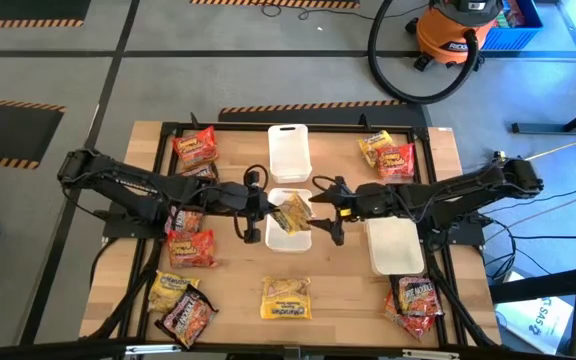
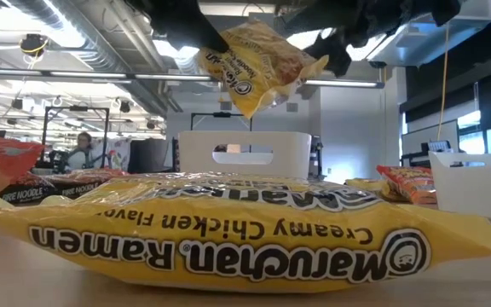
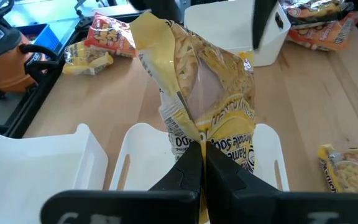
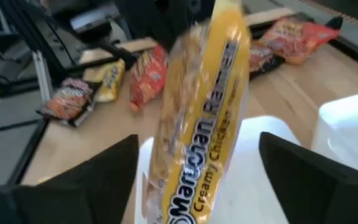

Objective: Sort Maruchan noodles
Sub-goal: Put the yellow noodle pack into the top white bin

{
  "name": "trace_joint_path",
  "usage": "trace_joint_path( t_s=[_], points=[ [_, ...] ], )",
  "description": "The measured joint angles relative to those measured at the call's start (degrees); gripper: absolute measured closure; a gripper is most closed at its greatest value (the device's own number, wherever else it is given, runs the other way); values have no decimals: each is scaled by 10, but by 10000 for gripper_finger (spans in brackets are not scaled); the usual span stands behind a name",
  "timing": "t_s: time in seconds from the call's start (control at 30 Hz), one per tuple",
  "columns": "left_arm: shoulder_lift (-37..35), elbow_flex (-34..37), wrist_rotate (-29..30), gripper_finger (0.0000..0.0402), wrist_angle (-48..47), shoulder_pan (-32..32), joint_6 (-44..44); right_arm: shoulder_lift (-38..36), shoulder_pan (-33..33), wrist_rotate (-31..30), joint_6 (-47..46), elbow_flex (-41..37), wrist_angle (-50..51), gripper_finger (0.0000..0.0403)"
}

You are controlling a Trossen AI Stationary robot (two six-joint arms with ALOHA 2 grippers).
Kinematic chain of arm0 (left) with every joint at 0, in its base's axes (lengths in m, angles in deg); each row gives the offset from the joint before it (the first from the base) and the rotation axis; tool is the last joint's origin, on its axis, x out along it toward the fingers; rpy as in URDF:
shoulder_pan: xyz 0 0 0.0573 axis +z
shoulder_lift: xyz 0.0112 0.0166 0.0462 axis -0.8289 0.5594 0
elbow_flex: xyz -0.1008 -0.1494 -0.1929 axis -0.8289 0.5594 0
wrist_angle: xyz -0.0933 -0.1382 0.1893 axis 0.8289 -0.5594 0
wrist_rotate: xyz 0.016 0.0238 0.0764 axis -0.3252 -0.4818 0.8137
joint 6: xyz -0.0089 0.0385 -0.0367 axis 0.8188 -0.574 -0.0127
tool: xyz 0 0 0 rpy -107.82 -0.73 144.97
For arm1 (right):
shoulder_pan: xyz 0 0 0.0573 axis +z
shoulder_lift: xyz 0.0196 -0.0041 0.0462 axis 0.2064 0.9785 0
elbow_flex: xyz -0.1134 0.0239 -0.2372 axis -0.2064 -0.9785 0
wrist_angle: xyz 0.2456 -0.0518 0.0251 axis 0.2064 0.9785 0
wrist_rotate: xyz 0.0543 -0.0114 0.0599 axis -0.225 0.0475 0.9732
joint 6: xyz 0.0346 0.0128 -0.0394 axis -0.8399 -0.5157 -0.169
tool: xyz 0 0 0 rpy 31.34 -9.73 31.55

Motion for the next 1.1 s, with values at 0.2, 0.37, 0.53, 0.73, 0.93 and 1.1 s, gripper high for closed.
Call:
trace_joint_path(
  t_s=[0.2,0.37,0.53,0.73,0.93,1.1],
  points=[
    [0,0,1,401,5,0,0,50,0,-2,7,2,-32,42],
    [0,0,1,401,5,0,0,70,0,-17,12,9,-30,57],
    [0,0,1,399,5,1,0,77,0,-22,17,13,-31,129],
    [0,0,7,378,17,1,14,76,0,-23,30,13,-28,240],
    [-7,0,26,325,23,6,33,76,0,-24,47,13,-30,293],
    [-19,0,28,265,15,9,35,68,0,-31,63,13,-23,293]
  ],
)
